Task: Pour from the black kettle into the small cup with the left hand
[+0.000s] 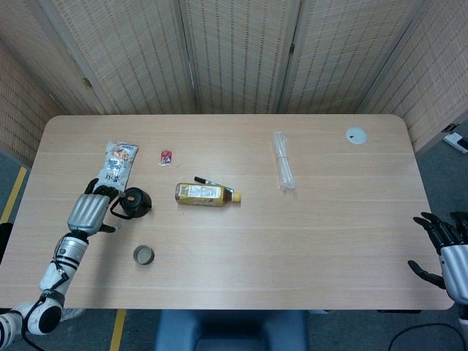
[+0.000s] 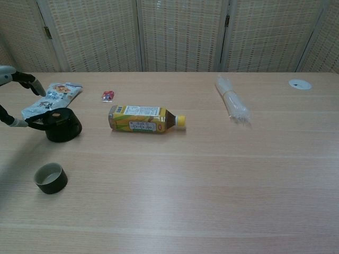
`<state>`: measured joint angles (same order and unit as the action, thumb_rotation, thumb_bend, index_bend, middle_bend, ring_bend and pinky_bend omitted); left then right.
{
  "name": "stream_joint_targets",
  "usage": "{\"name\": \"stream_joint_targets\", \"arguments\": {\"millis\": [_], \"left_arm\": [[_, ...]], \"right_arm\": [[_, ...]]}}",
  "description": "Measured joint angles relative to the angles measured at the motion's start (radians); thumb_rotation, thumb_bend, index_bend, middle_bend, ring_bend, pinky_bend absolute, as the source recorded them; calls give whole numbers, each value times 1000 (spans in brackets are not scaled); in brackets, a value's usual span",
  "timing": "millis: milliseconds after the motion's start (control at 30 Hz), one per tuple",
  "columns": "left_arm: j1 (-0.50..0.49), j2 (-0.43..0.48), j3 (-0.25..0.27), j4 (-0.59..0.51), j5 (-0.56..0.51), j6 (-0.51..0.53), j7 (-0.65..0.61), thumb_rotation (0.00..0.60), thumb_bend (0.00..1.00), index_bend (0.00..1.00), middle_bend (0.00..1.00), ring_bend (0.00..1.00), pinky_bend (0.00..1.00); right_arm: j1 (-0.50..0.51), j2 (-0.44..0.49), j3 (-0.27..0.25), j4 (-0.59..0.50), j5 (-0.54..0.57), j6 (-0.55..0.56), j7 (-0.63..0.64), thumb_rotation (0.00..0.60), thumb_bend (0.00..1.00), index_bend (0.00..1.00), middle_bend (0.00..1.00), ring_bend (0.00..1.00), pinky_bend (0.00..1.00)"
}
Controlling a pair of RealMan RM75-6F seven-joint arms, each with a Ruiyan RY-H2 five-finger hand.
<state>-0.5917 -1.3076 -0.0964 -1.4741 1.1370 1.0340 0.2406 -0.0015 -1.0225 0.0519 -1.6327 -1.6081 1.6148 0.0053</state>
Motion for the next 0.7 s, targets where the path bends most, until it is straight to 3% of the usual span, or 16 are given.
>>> {"name": "stream_joint_targets", "arguments": {"millis": [167, 700], "left_arm": [[-4, 24, 19, -38, 66, -33, -39, 600, 199, 319, 320, 223, 0], [-30, -36, 13, 37, -3, -96, 29, 600, 198, 335, 340, 237, 0]], "right_arm": [[-2, -3, -2, 4, 3, 0, 4, 600, 167, 196, 212, 262, 100], [-8, -8, -3, 17, 18, -2, 17, 600, 167, 200, 212, 281, 100]]}}
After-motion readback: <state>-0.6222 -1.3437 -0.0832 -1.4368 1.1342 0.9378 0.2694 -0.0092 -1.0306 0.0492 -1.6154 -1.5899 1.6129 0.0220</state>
